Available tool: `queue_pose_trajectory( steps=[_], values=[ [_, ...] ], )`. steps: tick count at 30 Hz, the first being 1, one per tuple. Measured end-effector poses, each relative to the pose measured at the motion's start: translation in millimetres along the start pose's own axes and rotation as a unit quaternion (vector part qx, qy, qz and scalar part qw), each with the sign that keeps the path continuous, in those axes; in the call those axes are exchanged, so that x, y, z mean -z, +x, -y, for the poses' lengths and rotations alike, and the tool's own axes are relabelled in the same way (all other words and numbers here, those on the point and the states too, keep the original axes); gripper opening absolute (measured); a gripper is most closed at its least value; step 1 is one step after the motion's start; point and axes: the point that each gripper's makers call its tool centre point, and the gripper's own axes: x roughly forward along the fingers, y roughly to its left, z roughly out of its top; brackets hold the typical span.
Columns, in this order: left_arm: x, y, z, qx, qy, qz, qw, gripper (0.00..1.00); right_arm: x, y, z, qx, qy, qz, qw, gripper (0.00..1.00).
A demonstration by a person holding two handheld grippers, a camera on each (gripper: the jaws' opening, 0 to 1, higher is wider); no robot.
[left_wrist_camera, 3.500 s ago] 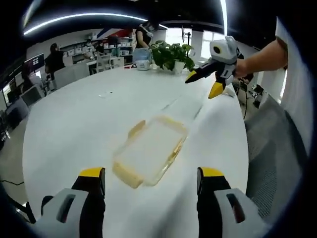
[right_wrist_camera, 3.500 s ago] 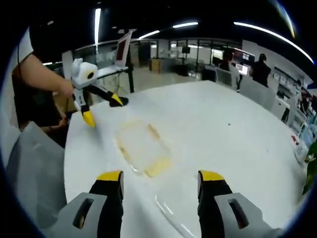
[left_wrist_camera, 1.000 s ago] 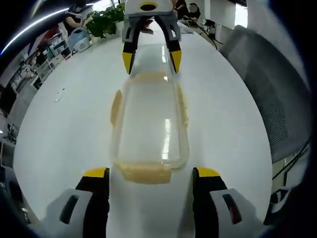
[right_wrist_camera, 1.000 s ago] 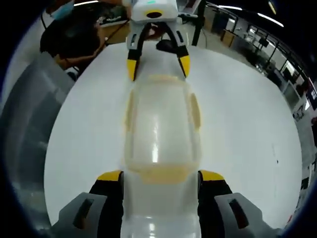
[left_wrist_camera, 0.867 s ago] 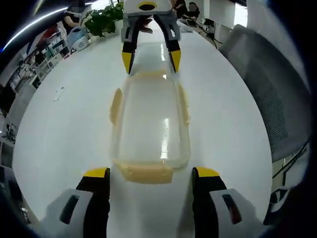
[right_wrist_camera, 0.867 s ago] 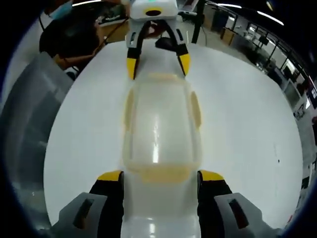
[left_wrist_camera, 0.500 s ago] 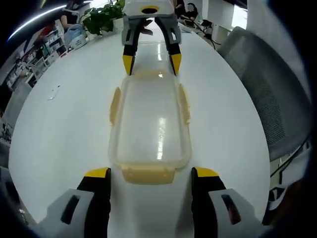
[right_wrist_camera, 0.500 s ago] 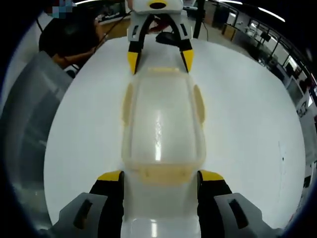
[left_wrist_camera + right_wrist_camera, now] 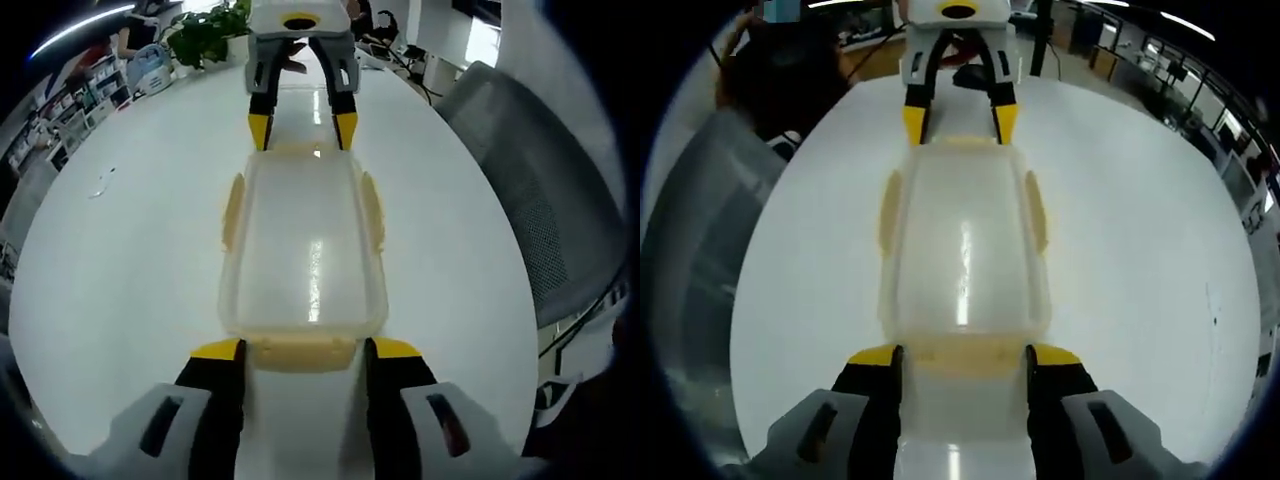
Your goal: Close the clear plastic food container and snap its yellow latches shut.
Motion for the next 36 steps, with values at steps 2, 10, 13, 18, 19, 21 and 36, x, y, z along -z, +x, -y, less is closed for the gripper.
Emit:
queue_pose_trajectory(
  steps=[2, 10, 13, 18, 19, 21, 36],
  values=[
    [-0.1, -0.2, 0.9, -0.001, -0.001, 0.000, 1.0000, 0.47, 0.8, -0.4, -0.7, 0.001, 0.001, -0.003, 1.0000, 0.45],
    [-0.3, -2.9, 2.4, -0.009, -0.005, 0.005, 0.9999, 0.40, 2.3, -0.8, -3.8, 0.002, -0.003, -0.013, 0.9999, 0.40],
    [-0.5, -3.4, 2.2, -0.015, -0.001, 0.004, 0.9999, 0.40, 2.4, -0.7, -4.1, 0.003, 0.001, -0.015, 0.9999, 0.40],
    [-0.5, -4.4, 2.8, -0.026, -0.002, 0.005, 0.9997, 0.40, 2.2, 0.5, -3.7, 0.004, 0.002, -0.023, 0.9997, 0.40],
    [-0.2, -4.6, 3.1, -0.028, -0.003, 0.006, 0.9996, 0.40, 2.3, 0.5, -3.6, 0.004, 0.003, -0.023, 0.9997, 0.40],
    [0.2, -5.2, 3.7, -0.039, -0.008, 0.006, 0.9992, 0.39, 2.6, 0.4, -3.8, 0.004, 0.004, -0.020, 0.9998, 0.39],
    [-0.4, -4.3, 4.5, -0.052, -0.011, -0.030, 0.9982, 0.38, -0.3, -6.0, -3.7, 0.005, -0.004, -0.019, 0.9998, 0.37]
  ],
)
